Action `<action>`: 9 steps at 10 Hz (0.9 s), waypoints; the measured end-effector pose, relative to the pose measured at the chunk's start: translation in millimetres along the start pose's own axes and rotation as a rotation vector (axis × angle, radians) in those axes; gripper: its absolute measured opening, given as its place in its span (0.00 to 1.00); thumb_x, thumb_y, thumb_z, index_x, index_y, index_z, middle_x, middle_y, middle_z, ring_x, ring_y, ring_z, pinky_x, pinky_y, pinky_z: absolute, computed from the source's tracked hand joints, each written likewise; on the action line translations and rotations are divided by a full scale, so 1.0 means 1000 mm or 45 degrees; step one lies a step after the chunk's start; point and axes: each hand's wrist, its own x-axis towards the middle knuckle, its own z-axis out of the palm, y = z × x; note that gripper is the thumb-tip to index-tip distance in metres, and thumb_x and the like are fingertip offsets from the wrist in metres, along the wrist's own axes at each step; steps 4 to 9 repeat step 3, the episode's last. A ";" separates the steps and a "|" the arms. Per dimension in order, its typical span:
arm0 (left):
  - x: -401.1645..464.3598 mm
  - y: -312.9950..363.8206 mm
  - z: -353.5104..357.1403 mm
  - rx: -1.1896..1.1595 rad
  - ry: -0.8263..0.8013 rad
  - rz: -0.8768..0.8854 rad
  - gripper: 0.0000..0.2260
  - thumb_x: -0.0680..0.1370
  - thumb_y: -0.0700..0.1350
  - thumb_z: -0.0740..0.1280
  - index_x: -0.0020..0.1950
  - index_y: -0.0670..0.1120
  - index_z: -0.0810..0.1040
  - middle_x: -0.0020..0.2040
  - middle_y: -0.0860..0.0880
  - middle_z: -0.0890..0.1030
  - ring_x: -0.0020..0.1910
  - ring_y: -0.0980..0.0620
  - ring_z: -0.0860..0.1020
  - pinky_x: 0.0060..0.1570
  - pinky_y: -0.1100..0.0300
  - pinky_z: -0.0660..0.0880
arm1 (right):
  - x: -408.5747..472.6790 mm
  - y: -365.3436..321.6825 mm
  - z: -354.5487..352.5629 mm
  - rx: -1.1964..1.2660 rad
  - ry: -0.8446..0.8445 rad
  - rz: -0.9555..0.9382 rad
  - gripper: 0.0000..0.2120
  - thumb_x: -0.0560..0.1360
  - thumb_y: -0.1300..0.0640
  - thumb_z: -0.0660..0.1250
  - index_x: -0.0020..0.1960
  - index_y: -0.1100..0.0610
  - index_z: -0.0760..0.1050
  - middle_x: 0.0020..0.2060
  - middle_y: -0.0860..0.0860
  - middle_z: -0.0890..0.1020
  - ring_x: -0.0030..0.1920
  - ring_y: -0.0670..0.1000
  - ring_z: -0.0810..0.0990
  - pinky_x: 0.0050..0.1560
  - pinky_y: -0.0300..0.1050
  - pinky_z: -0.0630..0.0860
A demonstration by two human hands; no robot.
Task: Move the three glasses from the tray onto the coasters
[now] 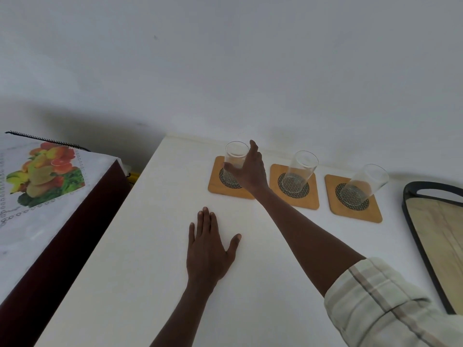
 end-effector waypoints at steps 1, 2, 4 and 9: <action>0.001 -0.001 0.000 0.009 0.001 -0.009 0.44 0.75 0.73 0.45 0.81 0.44 0.51 0.82 0.47 0.51 0.81 0.50 0.47 0.80 0.48 0.49 | -0.012 0.001 -0.003 0.024 0.055 -0.031 0.50 0.71 0.41 0.74 0.80 0.58 0.47 0.71 0.63 0.66 0.70 0.66 0.66 0.65 0.60 0.69; 0.000 0.001 -0.001 0.005 0.002 0.002 0.43 0.75 0.73 0.45 0.81 0.44 0.52 0.82 0.46 0.51 0.81 0.49 0.48 0.80 0.48 0.49 | -0.033 0.000 -0.014 -0.044 0.196 -0.156 0.45 0.74 0.41 0.70 0.79 0.61 0.52 0.69 0.63 0.68 0.68 0.63 0.68 0.65 0.58 0.70; -0.001 0.000 0.001 0.015 0.003 0.006 0.43 0.75 0.73 0.46 0.80 0.44 0.52 0.82 0.46 0.51 0.81 0.49 0.48 0.79 0.48 0.48 | -0.059 0.014 -0.017 -0.121 0.343 -0.294 0.39 0.77 0.42 0.66 0.77 0.64 0.57 0.69 0.62 0.70 0.69 0.60 0.69 0.67 0.56 0.71; -0.001 0.000 0.001 0.015 0.003 0.006 0.43 0.75 0.73 0.46 0.80 0.44 0.52 0.82 0.46 0.51 0.81 0.49 0.48 0.79 0.48 0.48 | -0.059 0.014 -0.017 -0.121 0.343 -0.294 0.39 0.77 0.42 0.66 0.77 0.64 0.57 0.69 0.62 0.70 0.69 0.60 0.69 0.67 0.56 0.71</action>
